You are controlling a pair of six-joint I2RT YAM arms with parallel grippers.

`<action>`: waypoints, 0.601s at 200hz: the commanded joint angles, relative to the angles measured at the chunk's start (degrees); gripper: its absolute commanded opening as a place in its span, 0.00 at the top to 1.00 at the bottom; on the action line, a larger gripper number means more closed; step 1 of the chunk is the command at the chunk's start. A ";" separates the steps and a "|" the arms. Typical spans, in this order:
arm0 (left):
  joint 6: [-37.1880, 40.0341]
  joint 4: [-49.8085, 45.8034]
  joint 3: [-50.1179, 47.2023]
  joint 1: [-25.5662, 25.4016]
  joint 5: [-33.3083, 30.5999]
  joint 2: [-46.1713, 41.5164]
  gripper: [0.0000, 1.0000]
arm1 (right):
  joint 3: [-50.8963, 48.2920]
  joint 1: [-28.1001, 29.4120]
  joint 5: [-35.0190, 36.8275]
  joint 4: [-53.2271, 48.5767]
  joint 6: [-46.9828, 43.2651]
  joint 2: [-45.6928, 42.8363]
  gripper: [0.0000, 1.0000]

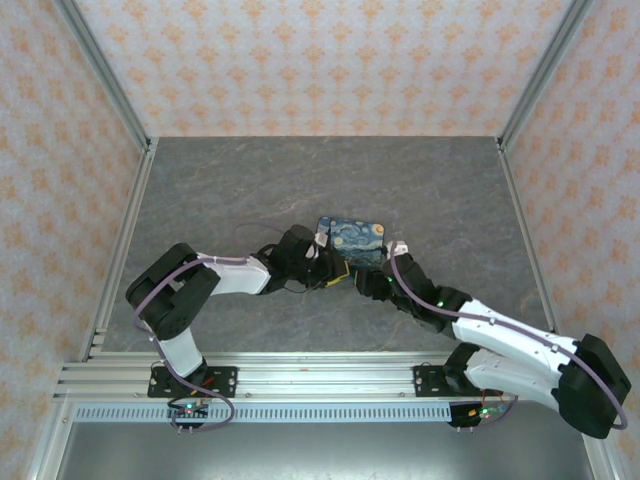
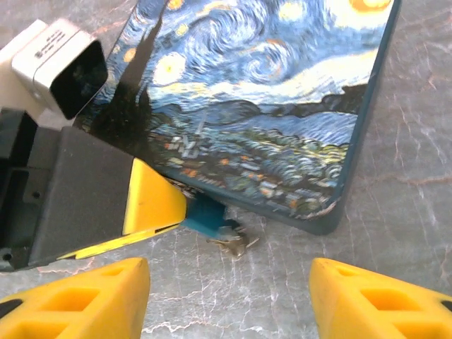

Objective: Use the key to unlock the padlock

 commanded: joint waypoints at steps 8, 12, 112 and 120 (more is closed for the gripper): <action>-0.59 -1.91 -2.15 -0.95 -1.73 -2.14 0.37 | -2.85 -0.20 -2.70 3.91 8.30 -1.31 0.37; -0.37 -2.21 -2.20 -1.11 -1.87 -2.48 0.35 | -3.29 -0.20 -3.10 4.52 8.92 -1.22 0.37; 9.50 -19.89 0.31 -0.97 -10.70 -14.28 0.14 | -6.35 -0.25 -3.18 13.97 14.23 4.17 0.34; 10.57 -21.34 0.87 -0.64 -11.53 -14.74 0.13 | -6.03 -0.37 -3.14 14.53 14.17 5.39 0.34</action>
